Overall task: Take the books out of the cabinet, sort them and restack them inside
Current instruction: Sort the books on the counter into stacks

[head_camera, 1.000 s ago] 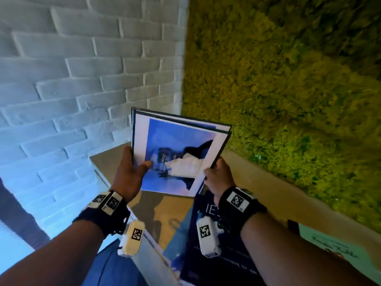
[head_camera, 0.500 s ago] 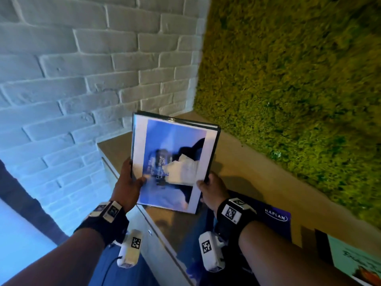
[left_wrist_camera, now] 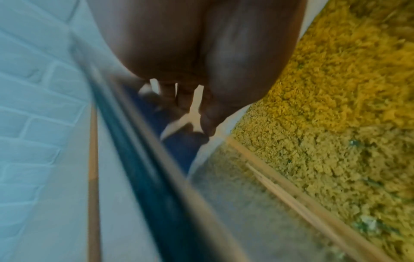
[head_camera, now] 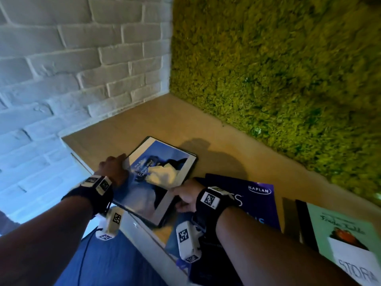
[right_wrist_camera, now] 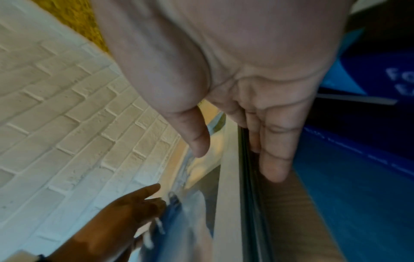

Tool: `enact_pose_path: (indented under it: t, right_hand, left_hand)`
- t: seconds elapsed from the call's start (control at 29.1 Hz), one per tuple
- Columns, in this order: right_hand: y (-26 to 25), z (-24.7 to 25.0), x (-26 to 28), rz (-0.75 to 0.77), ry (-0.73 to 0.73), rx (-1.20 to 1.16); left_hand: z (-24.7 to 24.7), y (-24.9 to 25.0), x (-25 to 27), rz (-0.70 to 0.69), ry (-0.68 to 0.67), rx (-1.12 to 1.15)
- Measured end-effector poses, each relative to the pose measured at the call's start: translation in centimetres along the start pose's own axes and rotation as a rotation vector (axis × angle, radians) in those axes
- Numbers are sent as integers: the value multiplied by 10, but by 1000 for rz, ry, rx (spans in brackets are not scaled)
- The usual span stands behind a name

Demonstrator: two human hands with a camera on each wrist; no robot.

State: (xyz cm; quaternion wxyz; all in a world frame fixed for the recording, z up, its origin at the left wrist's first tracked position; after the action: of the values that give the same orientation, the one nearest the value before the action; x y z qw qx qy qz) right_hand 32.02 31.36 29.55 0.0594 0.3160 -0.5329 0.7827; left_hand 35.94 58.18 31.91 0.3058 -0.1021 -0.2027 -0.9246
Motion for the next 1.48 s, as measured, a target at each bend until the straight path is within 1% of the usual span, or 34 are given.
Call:
enact_pose_path:
  t: [0.07,0.1,0.14,0.21,0.24,0.27,0.31,0.34,0.38,0.41,0.45,0.48,0.51,0.55,0.58,0.65,0.69,0.76,0.86,0.96,1.06,1.13,1.2,1.3,1.37,1.48]
  right_hand:
    - [-2,-1,5,41,-8,-19]
    - [-4,-1,9,52,-9,-38]
    - [-8,0,16,71,-13,-45]
    - [-18,10,31,129,-12,-25]
    - [-23,21,43,162,-8,-7]
    - [-29,34,55,203,2,0]
    - [-32,54,70,248,32,9]
    - [-33,76,84,293,68,20]
    - [-29,101,96,341,119,46]
    - [-21,128,108,380,190,101]
    - [-12,155,120,402,279,186]
    - [2,181,130,415,374,271]
    - [16,201,140,406,459,333]
    - [32,214,148,395,509,368]
    - [50,218,153,361,503,345]
    - [85,211,152,293,412,190]
    - [96,206,153,277,376,144]
    - [107,202,154,267,350,106]
    - [110,210,164,238,372,69]
    - [117,225,168,228,414,57]
    - [127,240,175,211,459,3]
    - [133,250,180,203,488,-22]
    - [134,257,185,236,520,-14]
    - [135,268,189,320,560,-70]
    - [134,267,193,325,554,-150]
    - [128,267,197,366,549,-182]
  left_hand:
    - [-13,-1,1,18,-66,-68]
    - [-14,1,7,35,-71,-68]
    - [-13,4,12,44,-49,-60]
    - [-6,16,34,35,45,-24]
    - [-7,27,50,-12,74,0]
    - [-11,43,69,-94,93,46]
    - [-19,60,91,-197,65,113]
    - [-29,76,114,-266,-1,205]
    - [-37,94,141,-317,-113,305]
    - [-53,107,162,-342,-206,305]
    - [-66,120,183,-393,-271,297]
    - [-82,126,196,-388,-359,329]
    - [-98,128,208,-329,-467,419]
    - [-109,129,215,-298,-504,412]
    - [-117,129,218,-282,-506,404]
    - [-128,132,222,-278,-578,472]
    - [-131,135,222,-271,-591,478]
    - [-129,141,227,-249,-580,491]
    - [-127,160,240,-316,-522,429]
    - [-129,180,253,-365,-537,503]
    - [-136,195,262,-424,-515,453]
    - [-139,201,268,-427,-538,461]
    - [-136,207,272,-432,-501,481]
    - [-128,217,277,-455,-463,565]
    - [-122,222,279,-464,-491,649]
    - [-117,224,279,-434,-606,772]
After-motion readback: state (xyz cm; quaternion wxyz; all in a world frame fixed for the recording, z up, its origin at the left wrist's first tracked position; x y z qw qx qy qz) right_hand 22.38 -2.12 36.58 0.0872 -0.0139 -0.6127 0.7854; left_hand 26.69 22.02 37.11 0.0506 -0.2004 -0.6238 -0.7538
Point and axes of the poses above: each hand's wrist, its own x-axis away from the middle knuckle, its own z-axis out of the back of the hand, y = z × x, the point moved 10 cm from there along -x, towards the middle knuckle, and after that the axes turned 14 degrees about z, right-handed, at the moved point
